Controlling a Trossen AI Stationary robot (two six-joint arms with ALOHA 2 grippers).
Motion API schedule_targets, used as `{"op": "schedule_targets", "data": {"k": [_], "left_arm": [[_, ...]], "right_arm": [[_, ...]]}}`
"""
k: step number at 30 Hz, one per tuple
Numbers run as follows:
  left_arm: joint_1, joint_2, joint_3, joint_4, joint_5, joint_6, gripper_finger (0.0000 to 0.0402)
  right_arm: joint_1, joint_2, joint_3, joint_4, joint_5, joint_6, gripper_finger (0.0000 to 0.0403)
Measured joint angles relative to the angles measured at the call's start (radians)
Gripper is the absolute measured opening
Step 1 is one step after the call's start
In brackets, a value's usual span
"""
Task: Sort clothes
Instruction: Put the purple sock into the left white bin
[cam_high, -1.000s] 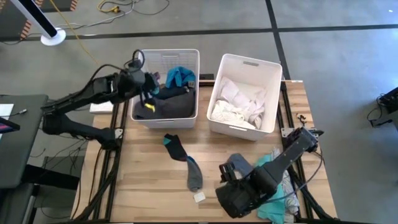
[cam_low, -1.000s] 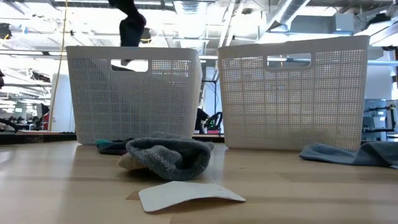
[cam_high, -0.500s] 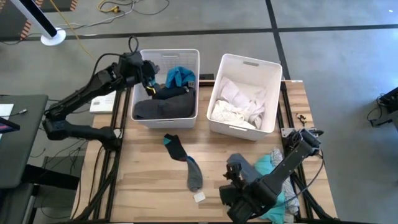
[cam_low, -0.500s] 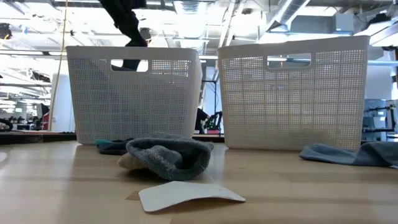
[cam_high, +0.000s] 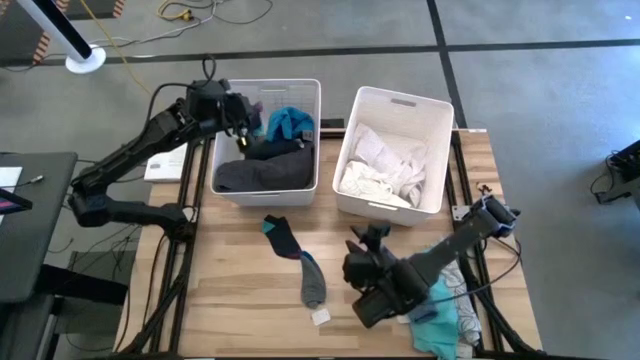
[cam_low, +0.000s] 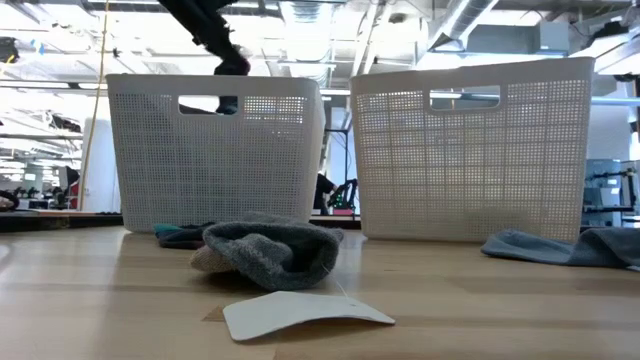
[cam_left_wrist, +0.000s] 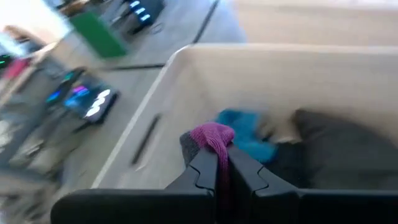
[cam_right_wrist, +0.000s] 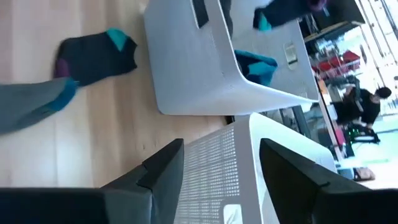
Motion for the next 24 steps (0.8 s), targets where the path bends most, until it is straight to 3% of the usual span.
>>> {"op": "schedule_targets", "data": {"k": [7,14,19,24], "left_arm": [[0.065,0.053,0.000,0.002,-0.019,0.036,0.0006],[0.118,0.209,0.001,-0.071,-0.026,0.014,0.0017],[0.134,0.280,0.001,-0.076,-0.039,-0.043,0.0072],[0.123,0.271,0.001,-0.063,-0.024,-0.044,0.0141]], "right_arm": [[-0.031,-0.003,-0.001,-0.002,-0.010,-0.020,0.0203],[-0.025,0.003,-0.001,0.012,-0.015,-0.014,0.0193],[-0.003,0.003,-0.001,-0.018,-0.016,0.033,0.0189],[0.006,0.003,-0.001,-0.024,-0.030,0.068,0.0189]]}}
